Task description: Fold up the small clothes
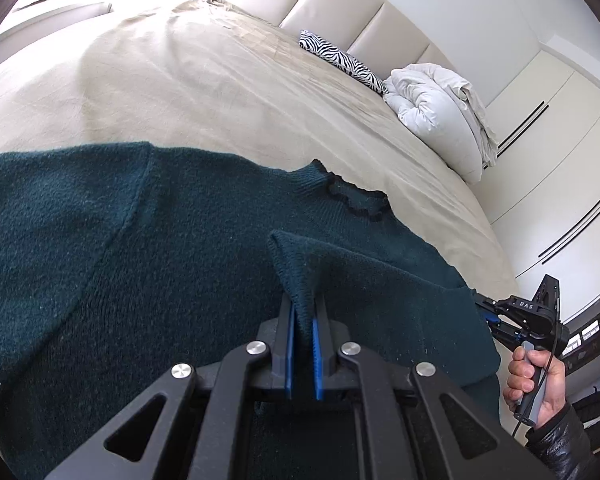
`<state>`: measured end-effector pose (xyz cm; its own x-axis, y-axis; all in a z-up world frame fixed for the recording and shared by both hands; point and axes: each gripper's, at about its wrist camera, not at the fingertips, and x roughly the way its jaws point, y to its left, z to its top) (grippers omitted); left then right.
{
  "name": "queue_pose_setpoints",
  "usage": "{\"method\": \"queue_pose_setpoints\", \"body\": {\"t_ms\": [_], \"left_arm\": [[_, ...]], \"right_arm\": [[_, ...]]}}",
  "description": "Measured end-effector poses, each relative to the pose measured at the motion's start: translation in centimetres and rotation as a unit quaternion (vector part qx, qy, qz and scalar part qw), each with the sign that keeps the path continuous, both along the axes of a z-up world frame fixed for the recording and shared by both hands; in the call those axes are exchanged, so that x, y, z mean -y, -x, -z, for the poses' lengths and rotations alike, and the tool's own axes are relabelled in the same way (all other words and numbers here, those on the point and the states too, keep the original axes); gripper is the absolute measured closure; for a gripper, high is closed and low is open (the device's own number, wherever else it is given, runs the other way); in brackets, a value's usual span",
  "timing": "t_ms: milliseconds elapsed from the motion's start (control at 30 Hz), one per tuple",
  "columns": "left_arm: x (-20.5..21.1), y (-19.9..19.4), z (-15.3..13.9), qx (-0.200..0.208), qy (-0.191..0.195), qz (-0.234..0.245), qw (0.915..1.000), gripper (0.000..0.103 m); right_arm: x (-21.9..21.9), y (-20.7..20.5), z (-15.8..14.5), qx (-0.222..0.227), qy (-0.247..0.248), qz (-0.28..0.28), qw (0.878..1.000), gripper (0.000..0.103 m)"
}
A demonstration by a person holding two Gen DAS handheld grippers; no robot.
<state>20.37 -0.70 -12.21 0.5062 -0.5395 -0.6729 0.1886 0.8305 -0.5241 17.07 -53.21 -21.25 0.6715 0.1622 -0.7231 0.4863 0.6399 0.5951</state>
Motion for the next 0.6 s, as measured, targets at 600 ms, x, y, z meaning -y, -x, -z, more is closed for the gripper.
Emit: {"method": "queue_pose_setpoints", "body": {"t_ms": [600], "left_arm": [[-0.8,-0.6,1.4,-0.026,0.01,-0.022,0.9994,0.092]], "right_arm": [[-0.6,0.6,1.2,0.004,0.055,0.009,0.998,0.098]]}}
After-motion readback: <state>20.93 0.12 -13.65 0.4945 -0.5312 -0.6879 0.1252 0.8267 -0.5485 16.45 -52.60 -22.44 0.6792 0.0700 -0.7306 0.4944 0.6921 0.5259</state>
